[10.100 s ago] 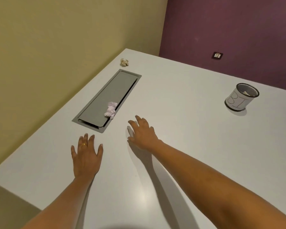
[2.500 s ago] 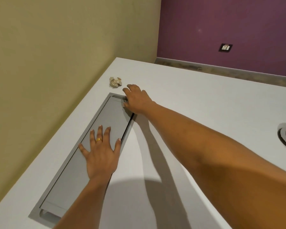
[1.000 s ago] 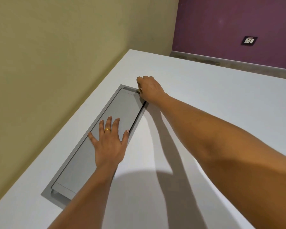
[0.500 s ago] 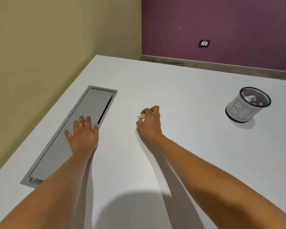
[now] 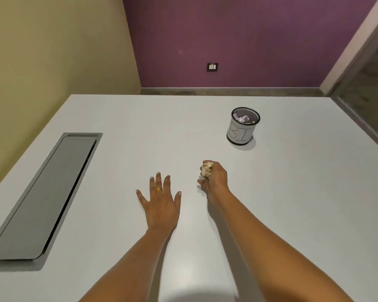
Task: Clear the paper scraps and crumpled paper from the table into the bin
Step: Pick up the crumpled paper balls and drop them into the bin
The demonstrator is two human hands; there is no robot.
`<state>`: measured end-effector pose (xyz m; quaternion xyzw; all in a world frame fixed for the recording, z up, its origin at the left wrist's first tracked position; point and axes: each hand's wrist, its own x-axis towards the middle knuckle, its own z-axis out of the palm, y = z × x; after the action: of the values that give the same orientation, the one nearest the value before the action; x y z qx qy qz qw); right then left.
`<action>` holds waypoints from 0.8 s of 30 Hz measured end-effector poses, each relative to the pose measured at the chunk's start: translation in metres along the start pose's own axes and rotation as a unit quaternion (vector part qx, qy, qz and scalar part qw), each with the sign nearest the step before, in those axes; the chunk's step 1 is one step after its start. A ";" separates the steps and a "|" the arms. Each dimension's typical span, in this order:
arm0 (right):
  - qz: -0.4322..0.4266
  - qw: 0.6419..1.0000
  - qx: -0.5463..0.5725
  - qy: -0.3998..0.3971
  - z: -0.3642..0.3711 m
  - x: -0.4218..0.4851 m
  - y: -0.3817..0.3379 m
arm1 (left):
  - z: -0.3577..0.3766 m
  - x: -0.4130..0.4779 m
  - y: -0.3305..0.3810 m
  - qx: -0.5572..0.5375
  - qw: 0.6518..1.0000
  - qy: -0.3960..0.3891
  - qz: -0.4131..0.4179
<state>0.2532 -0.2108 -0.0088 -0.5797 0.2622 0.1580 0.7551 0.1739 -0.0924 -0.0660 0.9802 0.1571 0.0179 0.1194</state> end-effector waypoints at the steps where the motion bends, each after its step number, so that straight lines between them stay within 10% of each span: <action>1: 0.018 0.999 0.037 0.009 -0.012 -0.001 -0.004 | 0.003 -0.003 0.009 -0.004 1.000 -0.004 0.009; 24: -0.101 0.988 -0.070 0.098 -0.093 0.042 -0.083 | 0.019 0.051 0.077 -0.029 0.998 -0.031 0.042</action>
<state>0.3129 -0.3256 0.0153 -0.6672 0.2635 0.0415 0.6954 0.2475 -0.1522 -0.0664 0.9821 0.1118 -0.0027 0.1516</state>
